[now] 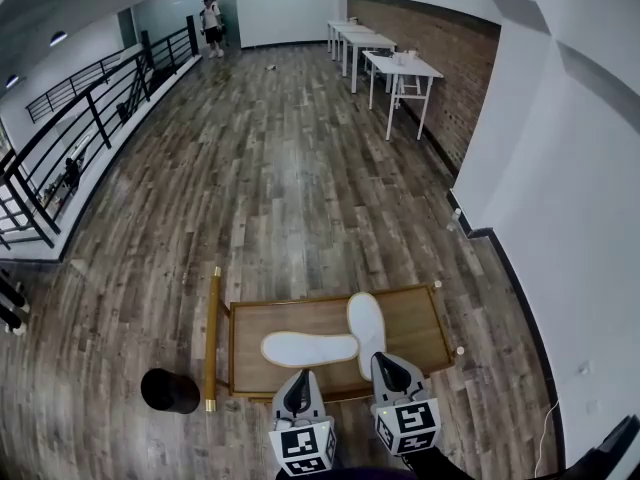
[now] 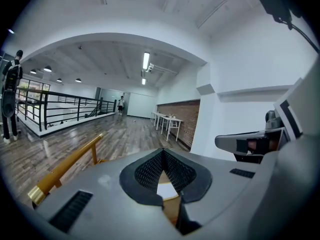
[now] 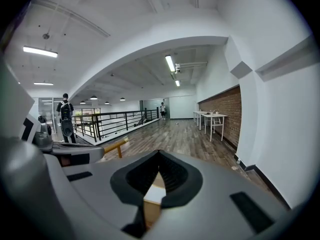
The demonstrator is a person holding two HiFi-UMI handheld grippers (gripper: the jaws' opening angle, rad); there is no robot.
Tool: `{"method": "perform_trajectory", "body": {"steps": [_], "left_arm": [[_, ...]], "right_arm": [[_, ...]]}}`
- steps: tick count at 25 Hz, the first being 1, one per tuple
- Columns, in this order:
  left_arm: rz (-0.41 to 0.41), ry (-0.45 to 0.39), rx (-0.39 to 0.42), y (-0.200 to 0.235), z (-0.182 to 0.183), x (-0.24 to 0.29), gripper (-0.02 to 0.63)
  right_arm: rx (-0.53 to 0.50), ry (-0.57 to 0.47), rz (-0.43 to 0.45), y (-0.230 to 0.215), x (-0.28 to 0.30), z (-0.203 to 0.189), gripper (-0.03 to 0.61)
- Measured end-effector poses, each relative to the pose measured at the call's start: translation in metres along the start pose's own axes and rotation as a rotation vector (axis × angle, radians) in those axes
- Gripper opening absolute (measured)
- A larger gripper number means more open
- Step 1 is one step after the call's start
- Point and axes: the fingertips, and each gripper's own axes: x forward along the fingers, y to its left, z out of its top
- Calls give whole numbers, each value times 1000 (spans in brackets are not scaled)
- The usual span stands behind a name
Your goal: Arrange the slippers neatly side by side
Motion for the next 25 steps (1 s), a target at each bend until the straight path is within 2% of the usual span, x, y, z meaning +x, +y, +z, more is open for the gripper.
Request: {"method": "perform_trajectory", "body": {"steps": [8,15,25], "left_arm": [[-27,14,13,34,11,41,2],[-38,32,2,38,10,59,2],[20,42,0,34,11,61,2]], "right_arm": [[13,3,-45,-2,48,10,-2],[26,30,-86,-18,58,6,-2],[8,35,-24,-26,70,15,-2]]}}
